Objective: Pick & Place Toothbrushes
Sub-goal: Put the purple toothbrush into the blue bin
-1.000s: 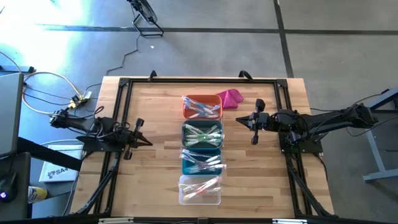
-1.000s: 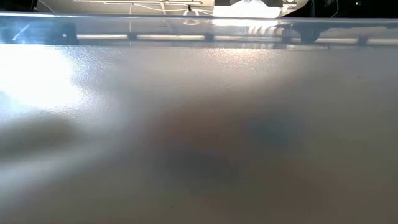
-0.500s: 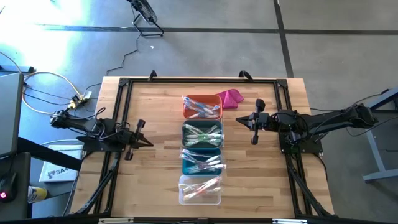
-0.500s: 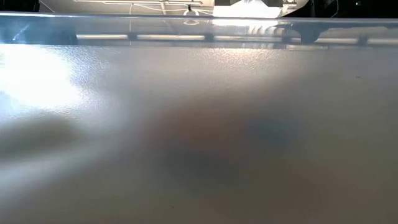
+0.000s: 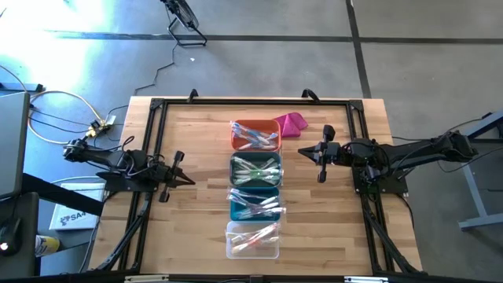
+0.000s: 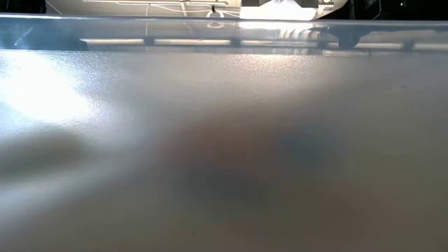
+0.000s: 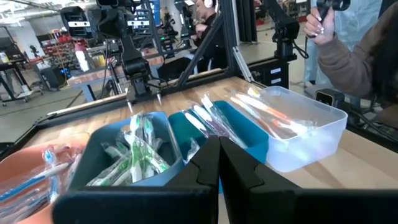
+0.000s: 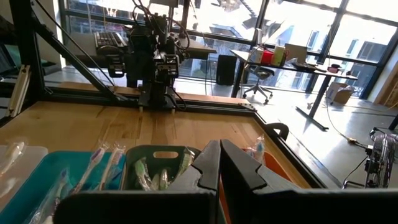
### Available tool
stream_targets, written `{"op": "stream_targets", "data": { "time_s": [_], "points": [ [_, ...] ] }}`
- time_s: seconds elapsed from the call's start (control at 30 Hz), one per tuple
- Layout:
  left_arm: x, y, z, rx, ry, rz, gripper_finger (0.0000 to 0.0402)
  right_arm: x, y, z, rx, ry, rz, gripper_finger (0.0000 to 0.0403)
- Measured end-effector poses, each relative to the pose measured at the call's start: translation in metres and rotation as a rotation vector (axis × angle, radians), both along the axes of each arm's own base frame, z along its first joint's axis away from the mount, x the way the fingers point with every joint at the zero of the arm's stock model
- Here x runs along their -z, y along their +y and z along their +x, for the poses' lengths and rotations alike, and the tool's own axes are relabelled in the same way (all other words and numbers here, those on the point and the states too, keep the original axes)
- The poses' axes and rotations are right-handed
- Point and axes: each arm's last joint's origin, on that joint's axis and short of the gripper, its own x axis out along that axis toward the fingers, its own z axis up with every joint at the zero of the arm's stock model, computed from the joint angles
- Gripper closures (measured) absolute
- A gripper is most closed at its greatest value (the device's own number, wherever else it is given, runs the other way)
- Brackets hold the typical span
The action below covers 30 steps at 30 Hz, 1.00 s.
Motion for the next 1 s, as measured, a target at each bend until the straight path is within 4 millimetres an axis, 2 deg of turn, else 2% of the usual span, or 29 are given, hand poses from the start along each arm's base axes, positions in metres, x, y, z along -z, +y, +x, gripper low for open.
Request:
{"op": "stream_targets", "data": {
  "time_s": [0.57, 0.7, 0.87, 1.0],
  "points": [
    [0.0006, -0.0001, 0.0002, 0.002, 0.004, -0.03, 0.0401, -0.0013, -0.0002, 0.0001, 0.002, -0.005, -0.049, 0.0398],
    [-0.0021, -0.0004, 0.0003, 0.01, -0.017, -0.082, 0.0401, -0.0013, 0.0, 0.0001, 0.0, -0.013, -0.003, 0.0398],
    [-0.0062, -0.0003, 0.0001, 0.015, -0.02, -0.227, 0.0401, -0.0015, 0.0, 0.0001, -0.001, -0.022, 0.038, 0.0398],
    [-0.0063, -0.0003, 0.0002, 0.015, -0.017, -0.239, 0.0401, -0.0025, 0.0, 0.0002, -0.002, -0.031, 0.027, 0.0398]
  ]
}}
